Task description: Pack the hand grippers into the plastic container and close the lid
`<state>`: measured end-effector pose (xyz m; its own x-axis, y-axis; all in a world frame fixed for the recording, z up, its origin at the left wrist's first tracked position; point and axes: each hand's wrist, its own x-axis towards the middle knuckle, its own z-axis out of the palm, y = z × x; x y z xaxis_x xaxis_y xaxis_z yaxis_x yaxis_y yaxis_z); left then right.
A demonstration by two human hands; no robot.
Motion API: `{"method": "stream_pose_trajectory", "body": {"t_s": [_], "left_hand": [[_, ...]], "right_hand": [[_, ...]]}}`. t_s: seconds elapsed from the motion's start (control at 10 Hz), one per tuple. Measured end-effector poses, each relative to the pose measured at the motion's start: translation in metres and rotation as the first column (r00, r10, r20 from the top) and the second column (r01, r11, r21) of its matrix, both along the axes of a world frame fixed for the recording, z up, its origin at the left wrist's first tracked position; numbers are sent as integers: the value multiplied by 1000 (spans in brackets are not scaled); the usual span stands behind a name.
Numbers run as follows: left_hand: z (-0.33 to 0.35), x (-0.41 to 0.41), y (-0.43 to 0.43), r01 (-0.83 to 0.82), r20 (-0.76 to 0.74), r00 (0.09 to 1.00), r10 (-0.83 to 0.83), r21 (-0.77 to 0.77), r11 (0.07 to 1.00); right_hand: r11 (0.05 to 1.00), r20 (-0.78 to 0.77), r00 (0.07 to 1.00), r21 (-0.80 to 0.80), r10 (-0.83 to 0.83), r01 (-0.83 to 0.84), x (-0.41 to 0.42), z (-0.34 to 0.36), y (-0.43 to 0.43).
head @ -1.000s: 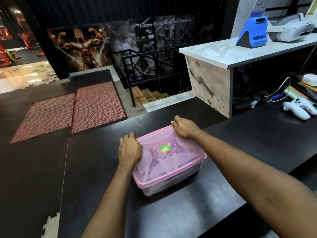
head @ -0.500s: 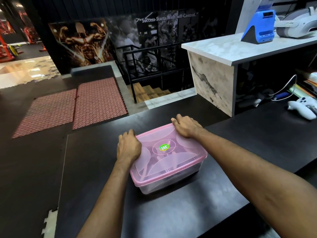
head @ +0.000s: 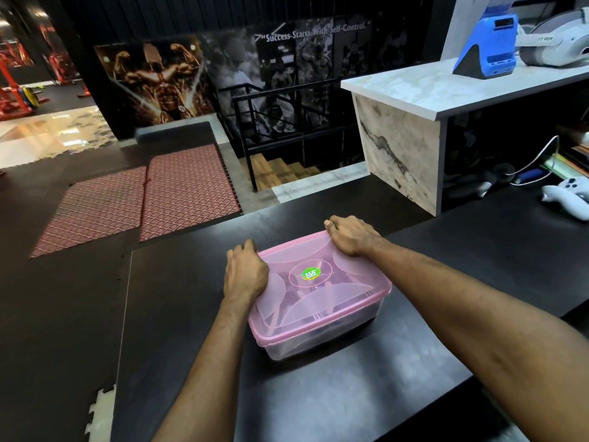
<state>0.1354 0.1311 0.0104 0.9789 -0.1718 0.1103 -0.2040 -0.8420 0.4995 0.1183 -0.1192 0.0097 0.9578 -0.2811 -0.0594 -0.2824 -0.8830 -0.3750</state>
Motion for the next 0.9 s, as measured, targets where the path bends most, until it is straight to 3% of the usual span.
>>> {"method": "stream_pose_trajectory", "body": {"t_s": [0.3,0.4,0.6,0.7,0.9], "left_hand": [[-3,4,4,-165,-185,972,141,-119,979],[-2,3,3,-183,-177,971,160,-124,975],[0,-5,7,-153,-41,988,148,-135,979],[5,-10,15,-104,-7,995,104,-110,988],[25,-3,52,64,120,992,-47,-140,988]], "right_hand": [[1000,3,1000,29,-8,8,1,0,-1],[999,61,997,-4,-52,53,-1,-1,1],[978,266,948,-66,-173,197,-10,4,1],[975,284,937,-33,-202,220,-15,6,2],[967,282,935,199,-214,162,-22,13,2]]}}
